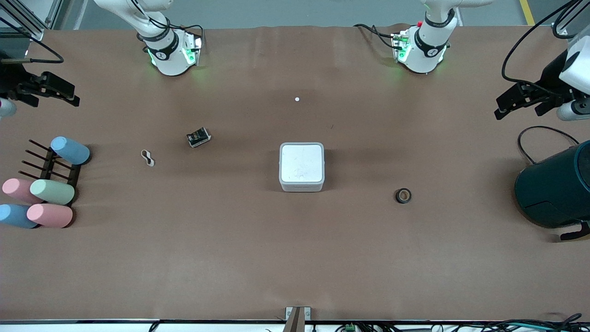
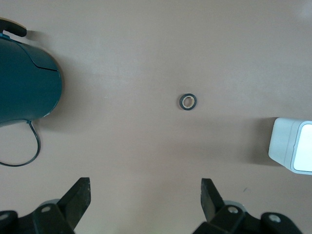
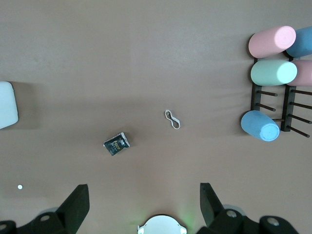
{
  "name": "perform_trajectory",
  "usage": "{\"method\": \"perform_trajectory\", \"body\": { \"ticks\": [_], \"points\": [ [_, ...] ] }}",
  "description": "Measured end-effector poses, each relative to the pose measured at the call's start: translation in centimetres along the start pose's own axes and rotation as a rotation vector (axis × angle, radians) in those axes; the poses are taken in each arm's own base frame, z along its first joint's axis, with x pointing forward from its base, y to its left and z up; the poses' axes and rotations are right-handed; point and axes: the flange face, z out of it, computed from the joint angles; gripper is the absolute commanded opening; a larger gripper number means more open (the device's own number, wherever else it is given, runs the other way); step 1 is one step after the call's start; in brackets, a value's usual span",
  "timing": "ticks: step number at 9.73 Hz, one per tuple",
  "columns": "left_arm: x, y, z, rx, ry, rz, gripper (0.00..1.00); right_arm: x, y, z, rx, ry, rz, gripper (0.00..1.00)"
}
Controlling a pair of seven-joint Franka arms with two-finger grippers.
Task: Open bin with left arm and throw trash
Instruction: 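Reach the left gripper to the bin lid while the right gripper reaches the packet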
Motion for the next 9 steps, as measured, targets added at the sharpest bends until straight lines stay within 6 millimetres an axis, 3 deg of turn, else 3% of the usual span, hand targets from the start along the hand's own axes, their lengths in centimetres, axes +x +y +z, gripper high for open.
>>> {"method": "perform_trajectory", "body": {
  "ticks": [4,5,6,8,9],
  "points": [
    [-0.2,0.8,0.3,0.004,-0.024,0.015,1.00,0.4,0.0,0.6,0.000,0.003,-0.001,1.00],
    [-0.5,2.4,0.8,0.007,-0.041,0.046,0.99,1.1,-0.4,2.4,0.001,-0.002,-0.008,1.00],
    [-0.6,4.8,2.0,0.011,-0.065,0.087,0.93,2.2,-1.4,5.8,0.001,-0.013,-0.026,1.00],
    [-0.1,10.5,6.2,0.009,-0.115,0.185,0.16,3.8,-4.6,15.9,-0.001,-0.019,-0.078,1.00],
    [0.4,13.9,8.5,-0.007,-0.119,0.242,0.04,3.9,-6.0,20.5,-0.001,-0.001,-0.101,1.00]
  ]
}}
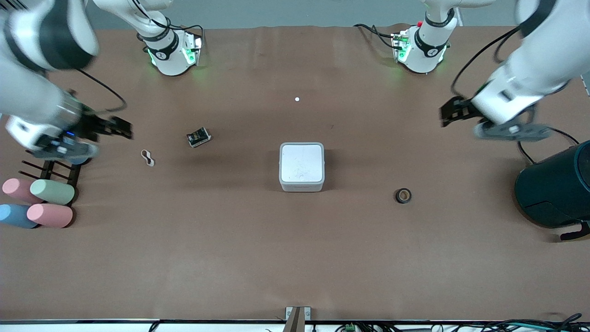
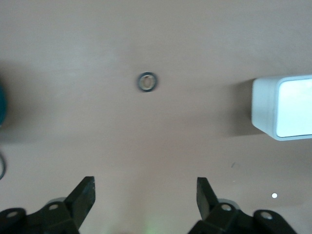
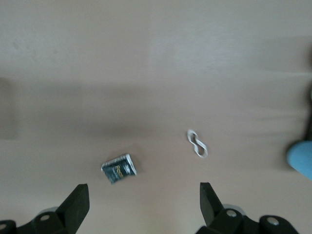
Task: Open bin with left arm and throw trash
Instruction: 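Reach the left gripper to the bin lid while the right gripper reaches the packet, then open the bin lid with the left gripper while the right gripper grasps the packet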
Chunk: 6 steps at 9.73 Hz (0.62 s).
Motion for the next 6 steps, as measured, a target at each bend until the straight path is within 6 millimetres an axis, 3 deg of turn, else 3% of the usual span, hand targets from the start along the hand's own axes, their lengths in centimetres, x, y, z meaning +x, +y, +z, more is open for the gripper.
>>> {"method": "perform_trajectory", "body": {
  "ticks": [3,5,6],
  "points": [
    [5.3,12.7,7.5,-0.112,0.072,0.126,0.00,-2.4,-3.1,11.6,-0.009,0.035,-0.057,0.98],
    [6.5,20.4,14.6,-0.155,0.107,0.154,0.00,-3.1,-5.3,17.3,-0.013,0.066,-0.105,0.99],
    [6.2,23.1,17.8,-0.152,0.092,0.145,0.00,-3.5,-6.9,20.0,-0.016,0.070,-0.133,0.99]
  ]
}}
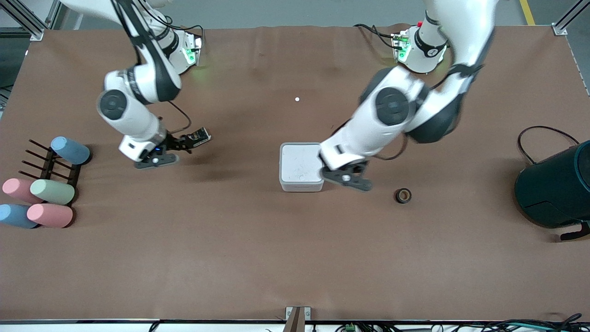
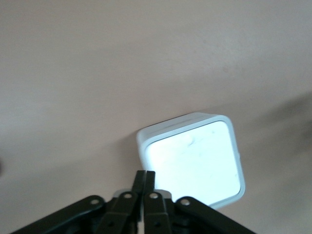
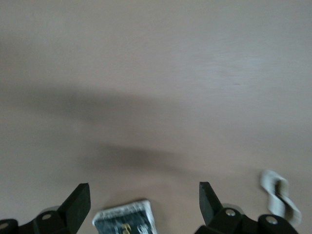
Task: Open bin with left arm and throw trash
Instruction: 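Open the bin lid with the left gripper while the right gripper grasps the packet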
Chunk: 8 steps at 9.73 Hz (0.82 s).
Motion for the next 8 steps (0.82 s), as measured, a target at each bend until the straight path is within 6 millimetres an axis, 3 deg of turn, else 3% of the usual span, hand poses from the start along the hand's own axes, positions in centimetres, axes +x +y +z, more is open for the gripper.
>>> {"method": "perform_trajectory", "body": {
  "ticks": [2,5,8],
  "points": [
    [-0.4,2.2,5.0,-0.013,-0.022,-0.058,0.00,-1.3,-1.2,2.9,-0.003,-0.029,-0.023,0.99],
    [-0.4,3.7,10.2,-0.053,0.006,-0.089,0.00,-3.1,-2.2,4.3,-0.008,-0.070,-0.047,0.99],
    [-0.7,3.9,10.1,-0.039,0.048,-0.099,0.00,-4.8,-3.1,5.6,-0.013,-0.099,-0.070,0.99]
  ]
}}
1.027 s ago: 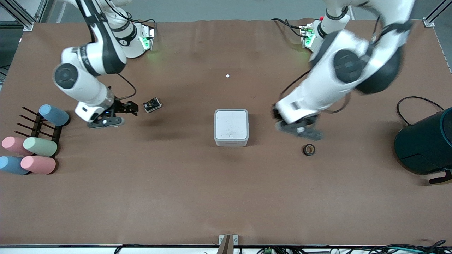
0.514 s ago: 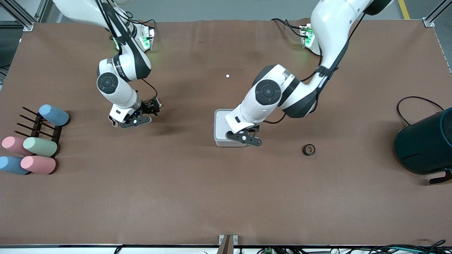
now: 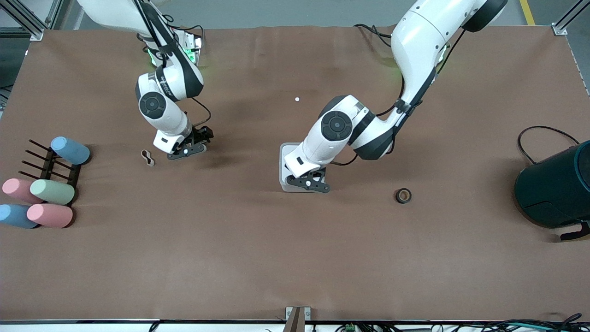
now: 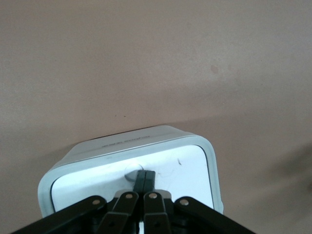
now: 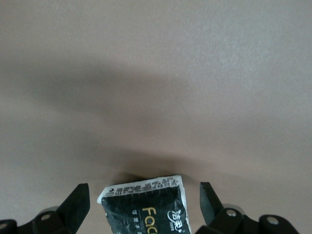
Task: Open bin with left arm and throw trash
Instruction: 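Open the bin lid with the left gripper while the right gripper grasps the packet, then carry the packet over the bin while the left gripper reaches the tape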
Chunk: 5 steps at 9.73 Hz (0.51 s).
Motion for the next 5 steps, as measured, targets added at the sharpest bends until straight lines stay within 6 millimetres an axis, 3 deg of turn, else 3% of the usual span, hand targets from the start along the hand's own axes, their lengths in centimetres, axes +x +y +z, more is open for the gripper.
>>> {"method": "perform_trajectory", "body": {
  "ticks": [1,2,3,4,5],
  "points": [
    [0.2,-0.8,-0.4,0.035,-0.022,-0.002,0.00,-0.3,0.0,0.3,0.000,-0.008,0.000,0.99],
    [1.0,-3.5,-2.4,0.116,-0.070,-0.002,0.00,-0.5,-0.1,0.8,-0.001,-0.019,-0.003,0.99],
    [2.2,-7.3,-5.5,0.175,-0.104,0.012,0.03,-0.7,-0.4,1.5,-0.003,-0.028,-0.010,0.99],
    [3.3,-11.1,-8.7,0.200,-0.124,0.037,0.14,-0.8,-0.7,2.2,-0.004,-0.032,-0.017,0.95],
    [4.3,-14.7,-10.5,0.206,-0.128,0.060,0.33,-0.9,-0.8,3.0,-0.005,-0.044,-0.019,0.60]
  ]
}}
